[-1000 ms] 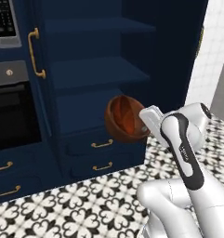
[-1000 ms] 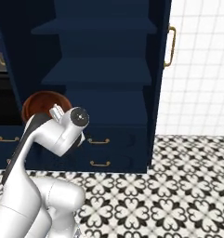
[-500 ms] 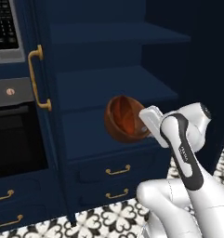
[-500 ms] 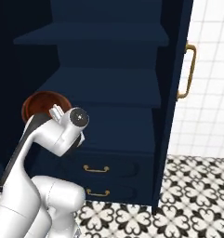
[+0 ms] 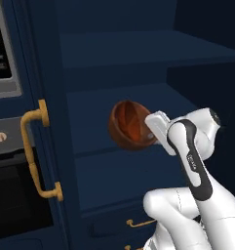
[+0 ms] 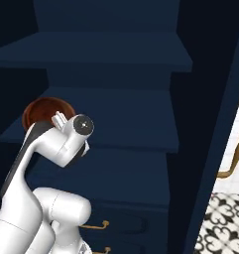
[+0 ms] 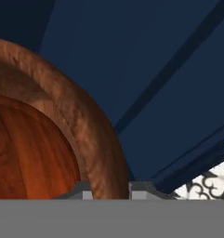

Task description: Pick up the bowls on the counter and stack them on top of one another in the open cabinet. Place the smaller bowl on top of the larger bowl.

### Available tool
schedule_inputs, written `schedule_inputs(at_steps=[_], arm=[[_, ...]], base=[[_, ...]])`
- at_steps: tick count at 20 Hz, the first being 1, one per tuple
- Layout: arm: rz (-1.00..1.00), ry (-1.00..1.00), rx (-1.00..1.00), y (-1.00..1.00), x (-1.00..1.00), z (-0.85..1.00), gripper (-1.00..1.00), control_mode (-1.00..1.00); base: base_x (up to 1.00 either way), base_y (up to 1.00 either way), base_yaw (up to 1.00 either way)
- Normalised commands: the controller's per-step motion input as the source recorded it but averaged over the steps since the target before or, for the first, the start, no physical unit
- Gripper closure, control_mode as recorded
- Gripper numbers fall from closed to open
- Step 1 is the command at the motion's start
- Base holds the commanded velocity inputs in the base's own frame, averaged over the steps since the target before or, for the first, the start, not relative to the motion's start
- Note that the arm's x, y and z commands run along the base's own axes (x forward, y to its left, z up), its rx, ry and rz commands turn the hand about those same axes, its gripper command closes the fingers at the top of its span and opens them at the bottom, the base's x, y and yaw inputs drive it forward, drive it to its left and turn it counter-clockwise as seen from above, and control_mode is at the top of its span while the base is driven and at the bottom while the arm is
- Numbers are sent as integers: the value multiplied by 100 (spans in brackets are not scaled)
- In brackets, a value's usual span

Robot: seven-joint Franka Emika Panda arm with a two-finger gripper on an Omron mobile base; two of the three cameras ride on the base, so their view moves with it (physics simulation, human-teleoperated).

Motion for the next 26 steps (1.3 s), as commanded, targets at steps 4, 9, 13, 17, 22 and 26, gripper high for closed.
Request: schedule_inputs(at_steps=[4,9,13,17,22,26], arm=[[-3,0,5,-35,46,4,100,-100],[-12,6,3,-33,99,1,100,-100],[-17,10,0,-21,100,-13,100,-100],[-15,2,0,-6,96,-7,100,-100],[-11,5,-3,0,76,-32,100,-100],[-8,9,-8,0,59,-40,100,-100]], base=[[18,-6,0],[0,0,0],[0,0,0],[0,0,0],[0,0,0],[0,0,0]])
